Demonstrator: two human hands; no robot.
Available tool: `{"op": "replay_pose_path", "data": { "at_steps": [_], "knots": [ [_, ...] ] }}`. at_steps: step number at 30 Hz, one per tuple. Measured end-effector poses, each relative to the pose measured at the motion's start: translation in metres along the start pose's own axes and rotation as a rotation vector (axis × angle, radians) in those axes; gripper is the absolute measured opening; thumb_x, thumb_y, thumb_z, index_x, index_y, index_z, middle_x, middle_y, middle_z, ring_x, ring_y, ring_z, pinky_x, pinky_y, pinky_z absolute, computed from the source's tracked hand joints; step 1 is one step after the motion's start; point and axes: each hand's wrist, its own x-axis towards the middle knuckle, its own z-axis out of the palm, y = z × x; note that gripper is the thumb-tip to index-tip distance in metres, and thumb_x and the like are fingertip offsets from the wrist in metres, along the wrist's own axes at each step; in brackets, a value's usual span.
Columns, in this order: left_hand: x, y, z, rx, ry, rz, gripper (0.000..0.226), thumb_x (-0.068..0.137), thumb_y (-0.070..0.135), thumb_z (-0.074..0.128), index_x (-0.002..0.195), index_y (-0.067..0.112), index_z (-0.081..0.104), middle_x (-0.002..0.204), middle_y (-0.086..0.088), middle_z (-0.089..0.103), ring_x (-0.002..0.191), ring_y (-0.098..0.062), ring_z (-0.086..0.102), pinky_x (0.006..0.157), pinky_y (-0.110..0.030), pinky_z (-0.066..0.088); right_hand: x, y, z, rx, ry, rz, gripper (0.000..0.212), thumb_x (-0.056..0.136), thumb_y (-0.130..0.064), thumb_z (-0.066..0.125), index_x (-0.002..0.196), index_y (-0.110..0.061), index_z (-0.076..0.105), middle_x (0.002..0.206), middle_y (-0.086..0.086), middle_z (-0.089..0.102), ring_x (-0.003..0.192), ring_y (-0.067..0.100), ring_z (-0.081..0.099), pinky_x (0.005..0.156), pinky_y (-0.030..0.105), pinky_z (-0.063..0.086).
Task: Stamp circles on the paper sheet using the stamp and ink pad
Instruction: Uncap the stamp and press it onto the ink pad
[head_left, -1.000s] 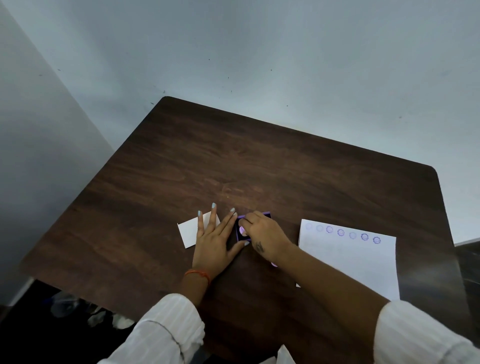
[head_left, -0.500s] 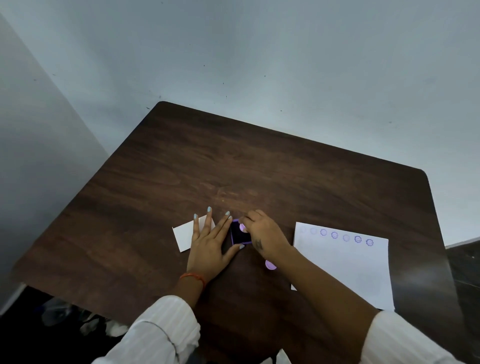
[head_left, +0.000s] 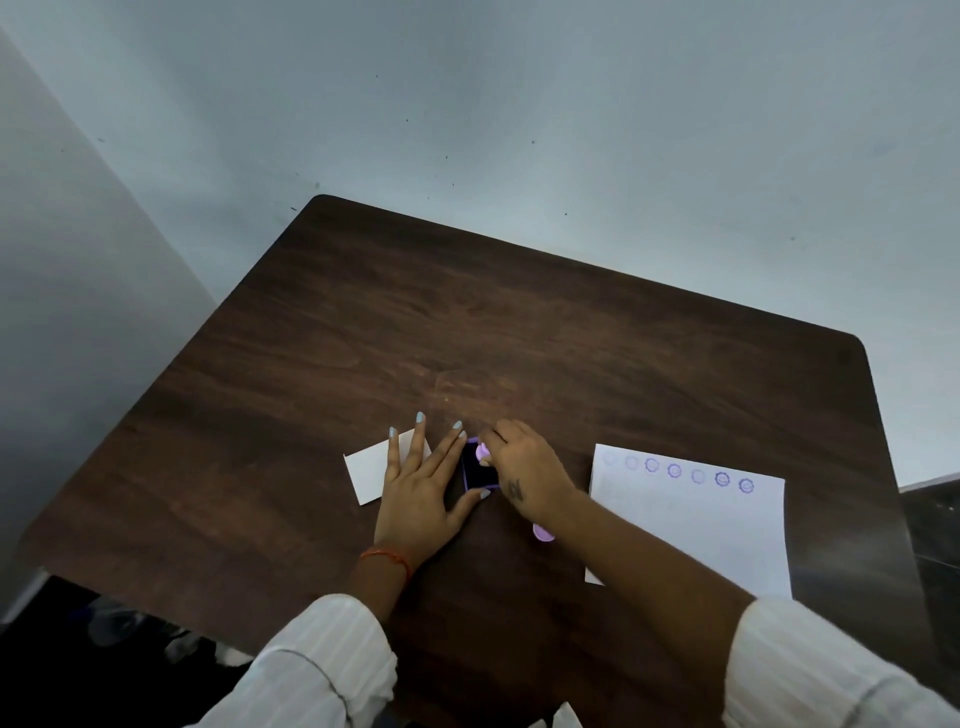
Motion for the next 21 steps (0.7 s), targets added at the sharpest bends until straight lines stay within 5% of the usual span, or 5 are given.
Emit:
{"op": "replay_pose_path", "data": {
  "at_steps": [5, 10, 15, 18, 21],
  "knots": [
    [0.000, 0.000, 0.002, -0.005, -0.009, -0.002, 0.070, 0.086, 0.063, 0.036, 0.143, 0.024, 0.025, 0.151, 0.008, 0.030, 0.146, -0.026, 0.001, 0.116, -0.046, -0.014, 0.005, 0.011, -0.010, -0.034, -0.063, -0.125, 0.025, 0.090, -0.007, 0.048, 0.111, 0.001, 0.058, 0.111, 0.020, 0.062, 0.104, 0.032, 0.054, 0.088, 0.042, 0.047],
    [0.001, -0.001, 0.003, -0.006, 0.002, 0.005, 0.071, 0.085, 0.063, 0.033, 0.144, 0.024, 0.025, 0.152, 0.009, 0.027, 0.145, -0.026, -0.001, 0.116, -0.045, -0.016, -0.003, -0.010, 0.006, 0.075, 0.065, 0.136, 0.038, 0.076, -0.005, 0.066, 0.113, -0.003, 0.057, 0.117, 0.015, 0.059, 0.108, 0.028, 0.053, 0.091, 0.034, 0.044],
    [0.000, -0.001, 0.002, -0.036, 0.028, -0.004, 0.071, 0.084, 0.062, 0.038, 0.142, 0.022, 0.030, 0.149, 0.005, 0.036, 0.145, -0.025, 0.002, 0.117, -0.046, -0.011, 0.000, -0.001, -0.012, 0.322, 0.085, 0.293, 0.017, 0.085, -0.010, 0.058, 0.098, -0.006, 0.067, 0.100, 0.016, 0.066, 0.091, 0.025, 0.059, 0.074, 0.027, 0.041],
    [0.000, -0.001, 0.002, -0.031, 0.026, -0.004, 0.072, 0.084, 0.064, 0.036, 0.143, 0.022, 0.028, 0.149, 0.005, 0.037, 0.145, -0.025, 0.001, 0.116, -0.046, -0.012, -0.003, 0.008, -0.021, 0.263, 0.004, 0.202, 0.018, 0.083, -0.007, 0.056, 0.097, -0.003, 0.067, 0.102, 0.017, 0.065, 0.094, 0.030, 0.059, 0.079, 0.033, 0.043],
    [0.000, -0.002, 0.003, -0.029, 0.013, -0.007, 0.073, 0.084, 0.065, 0.036, 0.143, 0.023, 0.025, 0.151, 0.006, 0.032, 0.146, -0.023, -0.004, 0.117, -0.047, -0.012, -0.010, 0.003, -0.016, 0.060, -0.166, 0.049, 0.029, 0.088, -0.006, 0.051, 0.117, -0.003, 0.055, 0.124, 0.018, 0.056, 0.116, 0.031, 0.050, 0.096, 0.035, 0.041]
  ]
}}
